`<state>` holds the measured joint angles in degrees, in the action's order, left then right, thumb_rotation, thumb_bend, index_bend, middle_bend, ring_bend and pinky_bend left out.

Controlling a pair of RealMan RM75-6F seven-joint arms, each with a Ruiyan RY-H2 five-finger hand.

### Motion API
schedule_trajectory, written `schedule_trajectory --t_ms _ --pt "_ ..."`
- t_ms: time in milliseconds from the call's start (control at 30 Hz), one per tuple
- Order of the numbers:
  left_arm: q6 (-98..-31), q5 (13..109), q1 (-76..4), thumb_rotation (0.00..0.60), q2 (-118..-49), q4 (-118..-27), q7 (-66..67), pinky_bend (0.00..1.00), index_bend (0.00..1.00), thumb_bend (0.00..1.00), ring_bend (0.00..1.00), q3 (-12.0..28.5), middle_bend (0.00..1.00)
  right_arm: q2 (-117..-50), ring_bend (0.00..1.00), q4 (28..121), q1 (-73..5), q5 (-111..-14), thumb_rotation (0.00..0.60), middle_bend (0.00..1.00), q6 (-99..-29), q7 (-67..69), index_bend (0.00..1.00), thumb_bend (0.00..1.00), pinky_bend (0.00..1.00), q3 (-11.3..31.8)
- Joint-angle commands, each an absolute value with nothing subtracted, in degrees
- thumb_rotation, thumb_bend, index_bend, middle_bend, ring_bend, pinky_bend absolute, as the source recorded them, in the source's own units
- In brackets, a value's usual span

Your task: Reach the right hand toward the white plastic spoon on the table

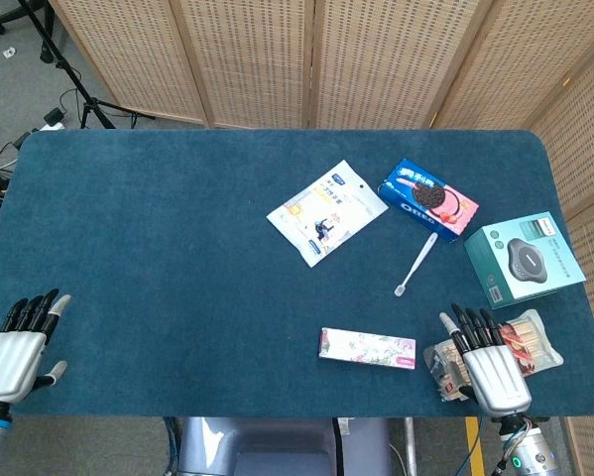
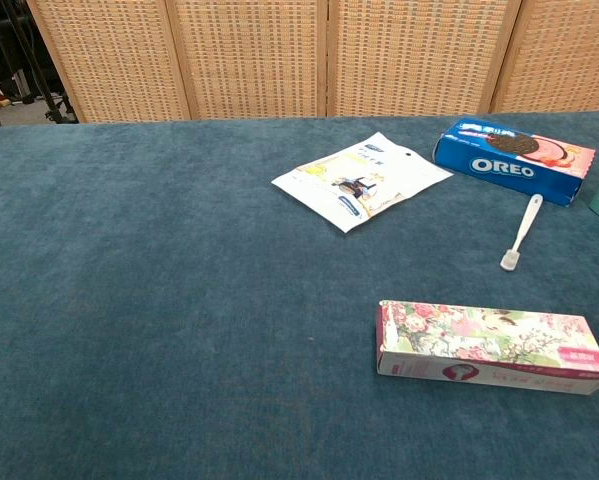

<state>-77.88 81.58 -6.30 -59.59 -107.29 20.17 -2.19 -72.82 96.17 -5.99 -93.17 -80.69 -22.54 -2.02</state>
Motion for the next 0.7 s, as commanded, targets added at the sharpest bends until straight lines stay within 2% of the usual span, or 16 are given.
schedule_trajectory --t_ms 33,700 --pt "-78.00 81.77 -6.26 0.600 -59.55 -107.34 20.15 0.05 0.00 0.25 0.00 -2.25 0.00 -72.80 0.00 96.16 -5.93 -93.17 0.600 0.00 -80.79 -22.58 0.00 0.54 0.00 -2.02" --pt "-78.97 82.61 -5.93 0.600 -59.42 -107.67 19.83 0.05 0.00 0.25 0.00 -2.25 0.00 -72.65 0.00 96.07 -6.14 -92.50 0.600 0.00 -79.98 -22.22 0.00 0.54 0.00 -2.03"
